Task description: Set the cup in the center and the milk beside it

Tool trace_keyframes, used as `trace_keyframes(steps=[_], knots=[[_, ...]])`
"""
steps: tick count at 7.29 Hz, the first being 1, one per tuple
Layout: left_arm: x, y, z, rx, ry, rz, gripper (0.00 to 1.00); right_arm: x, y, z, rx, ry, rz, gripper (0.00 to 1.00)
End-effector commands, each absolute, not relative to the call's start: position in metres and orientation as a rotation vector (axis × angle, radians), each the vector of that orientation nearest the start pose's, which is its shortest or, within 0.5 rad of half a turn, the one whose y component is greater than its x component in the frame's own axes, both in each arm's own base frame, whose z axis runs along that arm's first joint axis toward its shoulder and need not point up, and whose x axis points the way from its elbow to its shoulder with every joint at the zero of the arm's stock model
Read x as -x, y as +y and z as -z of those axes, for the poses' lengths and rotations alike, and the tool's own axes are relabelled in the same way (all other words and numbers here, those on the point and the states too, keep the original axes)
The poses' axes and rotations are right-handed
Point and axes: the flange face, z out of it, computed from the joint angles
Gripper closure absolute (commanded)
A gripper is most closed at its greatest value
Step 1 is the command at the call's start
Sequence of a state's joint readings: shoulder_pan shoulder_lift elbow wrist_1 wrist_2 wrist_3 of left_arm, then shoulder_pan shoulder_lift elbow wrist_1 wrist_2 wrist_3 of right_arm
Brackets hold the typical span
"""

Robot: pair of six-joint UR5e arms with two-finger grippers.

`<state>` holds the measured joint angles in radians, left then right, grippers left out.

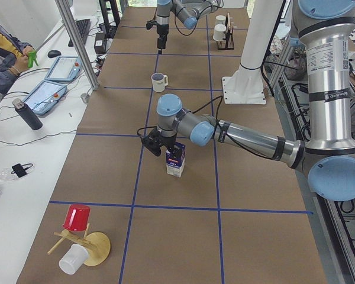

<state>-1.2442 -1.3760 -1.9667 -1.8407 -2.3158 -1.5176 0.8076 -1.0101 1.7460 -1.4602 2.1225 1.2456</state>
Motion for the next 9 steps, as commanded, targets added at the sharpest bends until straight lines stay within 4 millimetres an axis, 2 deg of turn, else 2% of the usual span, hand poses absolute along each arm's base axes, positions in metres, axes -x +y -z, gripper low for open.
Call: trace_keyframes(steps=[1,2,9], knots=[[-0.084,-0.416,-0.525,0.362,0.825,0.982,0.02,0.353,-0.524,-0.255,0.019,-0.987,-0.233,0.0],[-0.095,-0.413,-0.523,0.384,0.827,0.997,0.02,0.344,-0.523,-0.258,0.008,-0.99,-0.219,0.0],[-0.11,-0.41,-0.524,0.417,0.812,1.006,0.02,0.337,-0.518,-0.268,0.009,-0.981,-0.221,0.0]])
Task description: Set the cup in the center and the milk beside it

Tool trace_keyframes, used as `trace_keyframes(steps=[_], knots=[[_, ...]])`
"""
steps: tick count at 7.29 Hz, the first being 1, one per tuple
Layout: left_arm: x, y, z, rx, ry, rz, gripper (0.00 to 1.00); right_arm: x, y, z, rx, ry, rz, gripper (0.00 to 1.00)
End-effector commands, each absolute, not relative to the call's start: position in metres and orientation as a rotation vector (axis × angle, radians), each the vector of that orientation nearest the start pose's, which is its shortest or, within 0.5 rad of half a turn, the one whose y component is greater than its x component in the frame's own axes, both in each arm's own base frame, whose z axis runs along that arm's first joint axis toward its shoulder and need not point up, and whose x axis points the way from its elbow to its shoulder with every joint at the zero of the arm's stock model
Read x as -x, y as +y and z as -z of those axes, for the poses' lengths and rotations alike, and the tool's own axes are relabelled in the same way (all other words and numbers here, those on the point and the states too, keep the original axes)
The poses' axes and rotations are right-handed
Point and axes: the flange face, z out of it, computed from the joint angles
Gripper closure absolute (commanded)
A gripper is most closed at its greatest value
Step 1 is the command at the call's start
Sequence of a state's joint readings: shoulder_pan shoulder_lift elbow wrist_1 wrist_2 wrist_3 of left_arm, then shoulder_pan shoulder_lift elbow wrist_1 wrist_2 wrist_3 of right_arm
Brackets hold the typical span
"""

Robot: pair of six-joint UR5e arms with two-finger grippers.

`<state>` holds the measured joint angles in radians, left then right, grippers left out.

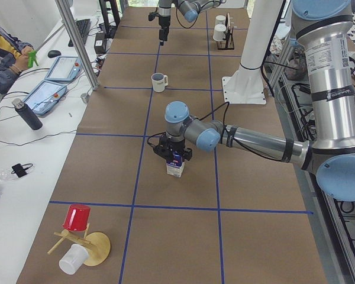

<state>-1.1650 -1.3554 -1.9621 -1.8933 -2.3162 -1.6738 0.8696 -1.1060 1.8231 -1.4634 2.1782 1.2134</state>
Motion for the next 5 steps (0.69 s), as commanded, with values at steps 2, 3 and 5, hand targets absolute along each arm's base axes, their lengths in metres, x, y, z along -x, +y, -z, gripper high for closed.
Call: trace_keyframes(steps=[2,3,5], knots=[[-0.1164,-0.4092,-0.5221,0.424,0.809,1.0,0.02,0.3365,-0.5172,-0.2716,0.012,-0.977,-0.223,0.0],[-0.1163,-0.4093,-0.5221,0.422,0.809,0.999,0.02,0.3365,-0.5172,-0.2716,0.012,-0.977,-0.223,0.0],[-0.1195,-0.4091,-0.5217,0.421,0.807,0.993,0.02,0.3364,-0.5169,-0.2725,0.015,-0.976,-0.223,0.0]])
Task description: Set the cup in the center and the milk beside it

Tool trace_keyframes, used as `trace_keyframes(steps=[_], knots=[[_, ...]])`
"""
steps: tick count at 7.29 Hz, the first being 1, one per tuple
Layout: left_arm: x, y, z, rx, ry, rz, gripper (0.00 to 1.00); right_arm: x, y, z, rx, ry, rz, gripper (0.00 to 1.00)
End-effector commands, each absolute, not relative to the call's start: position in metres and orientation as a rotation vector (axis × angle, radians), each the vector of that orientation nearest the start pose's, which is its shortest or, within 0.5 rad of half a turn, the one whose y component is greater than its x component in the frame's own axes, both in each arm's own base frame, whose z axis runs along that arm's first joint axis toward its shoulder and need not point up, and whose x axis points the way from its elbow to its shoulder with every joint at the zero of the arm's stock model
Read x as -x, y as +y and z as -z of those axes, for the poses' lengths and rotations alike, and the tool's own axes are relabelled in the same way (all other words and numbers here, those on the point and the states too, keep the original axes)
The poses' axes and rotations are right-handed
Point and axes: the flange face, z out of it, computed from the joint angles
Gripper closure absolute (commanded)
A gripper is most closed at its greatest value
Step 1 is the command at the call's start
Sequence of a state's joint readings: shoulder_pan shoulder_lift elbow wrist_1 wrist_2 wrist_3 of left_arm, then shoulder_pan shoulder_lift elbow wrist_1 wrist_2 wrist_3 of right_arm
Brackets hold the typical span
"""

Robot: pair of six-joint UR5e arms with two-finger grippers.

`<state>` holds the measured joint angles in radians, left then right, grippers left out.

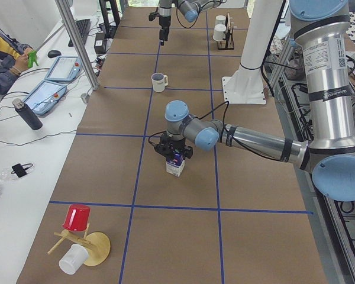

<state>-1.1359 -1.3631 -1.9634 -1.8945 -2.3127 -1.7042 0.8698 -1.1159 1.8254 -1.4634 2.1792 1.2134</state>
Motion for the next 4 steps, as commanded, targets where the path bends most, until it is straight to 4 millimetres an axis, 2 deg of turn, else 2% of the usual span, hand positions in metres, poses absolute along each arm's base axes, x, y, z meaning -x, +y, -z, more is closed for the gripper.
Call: trace_keyframes(steps=[1,2,3,4], knots=[[-0.1219,-0.4084,-0.5218,0.422,0.804,0.988,0.03,0.3364,-0.517,-0.2726,0.013,-0.976,-0.223,0.0],[-0.1219,-0.4083,-0.521,0.421,0.805,0.987,0.16,0.3364,-0.517,-0.2726,0.013,-0.976,-0.223,0.0],[-0.1223,-0.4093,-0.5192,0.418,0.807,0.986,0.37,0.3364,-0.517,-0.2726,0.013,-0.976,-0.223,0.0],[-0.1241,-0.4128,-0.5118,0.411,0.82,0.978,0.48,0.3347,-0.5179,-0.2735,0.013,-0.974,-0.227,0.0]])
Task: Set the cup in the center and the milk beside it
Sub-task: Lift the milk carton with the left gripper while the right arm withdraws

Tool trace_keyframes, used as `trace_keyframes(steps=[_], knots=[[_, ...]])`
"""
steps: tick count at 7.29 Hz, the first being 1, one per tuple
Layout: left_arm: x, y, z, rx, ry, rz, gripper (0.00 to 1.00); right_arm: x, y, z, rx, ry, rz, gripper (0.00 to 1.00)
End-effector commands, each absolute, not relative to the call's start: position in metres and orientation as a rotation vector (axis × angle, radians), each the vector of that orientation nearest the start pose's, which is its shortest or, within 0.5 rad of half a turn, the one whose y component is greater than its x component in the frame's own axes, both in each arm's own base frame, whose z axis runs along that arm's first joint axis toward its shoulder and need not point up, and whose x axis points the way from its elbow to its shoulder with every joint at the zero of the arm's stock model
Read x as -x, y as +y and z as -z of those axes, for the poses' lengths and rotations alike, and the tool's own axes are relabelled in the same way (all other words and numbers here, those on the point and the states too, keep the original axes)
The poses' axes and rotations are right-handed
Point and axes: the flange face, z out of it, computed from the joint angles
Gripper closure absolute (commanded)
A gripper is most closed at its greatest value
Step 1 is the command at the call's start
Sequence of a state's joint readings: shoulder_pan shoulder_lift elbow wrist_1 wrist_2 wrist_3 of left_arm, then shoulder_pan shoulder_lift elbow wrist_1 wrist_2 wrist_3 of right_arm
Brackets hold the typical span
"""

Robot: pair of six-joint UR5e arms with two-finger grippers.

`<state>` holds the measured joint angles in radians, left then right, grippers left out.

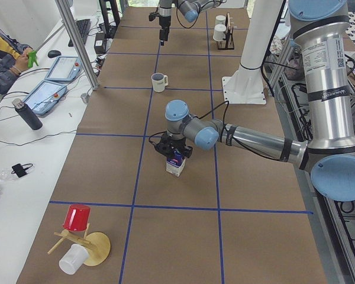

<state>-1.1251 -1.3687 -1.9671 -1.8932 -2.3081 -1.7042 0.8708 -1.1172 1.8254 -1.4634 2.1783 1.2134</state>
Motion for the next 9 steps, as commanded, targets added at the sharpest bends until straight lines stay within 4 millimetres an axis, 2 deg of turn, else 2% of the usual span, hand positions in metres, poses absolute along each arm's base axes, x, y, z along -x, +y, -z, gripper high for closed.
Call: trace_keyframes(steps=[1,3,4,5,6,7,8,9], knots=[[-0.128,-0.422,-0.497,0.406,0.843,0.976,0.48,0.333,-0.519,-0.274,0.011,-0.975,-0.23,0.0],[-0.142,-0.452,-0.453,0.414,0.878,1.02,0.51,0.324,-0.522,-0.28,0.011,-0.969,-0.246,0.0],[-0.158,-0.485,-0.408,0.425,0.858,1.037,0.51,0.31,-0.52,-0.289,0.007,-0.962,-0.255,0.0],[-0.176,-0.519,-0.357,0.435,0.839,1.055,0.51,0.286,-0.516,-0.31,-0.003,-0.951,-0.23,0.0],[-0.208,-0.546,-0.314,0.463,0.839,1.08,0.51,0.248,-0.517,-0.339,-0.006,-0.94,-0.209,0.0],[-0.253,-0.566,-0.279,0.505,0.836,1.101,0.51,0.202,-0.516,-0.373,-0.011,-0.926,-0.205,0.0],[-0.279,-0.586,-0.249,0.536,0.837,1.138,0.51,0.159,-0.506,-0.412,-0.03,-0.896,-0.171,0.0],[-0.303,-0.598,-0.217,0.56,0.838,1.177,0.51,0.121,-0.496,-0.451,-0.051,-0.86,-0.133,0.0]])
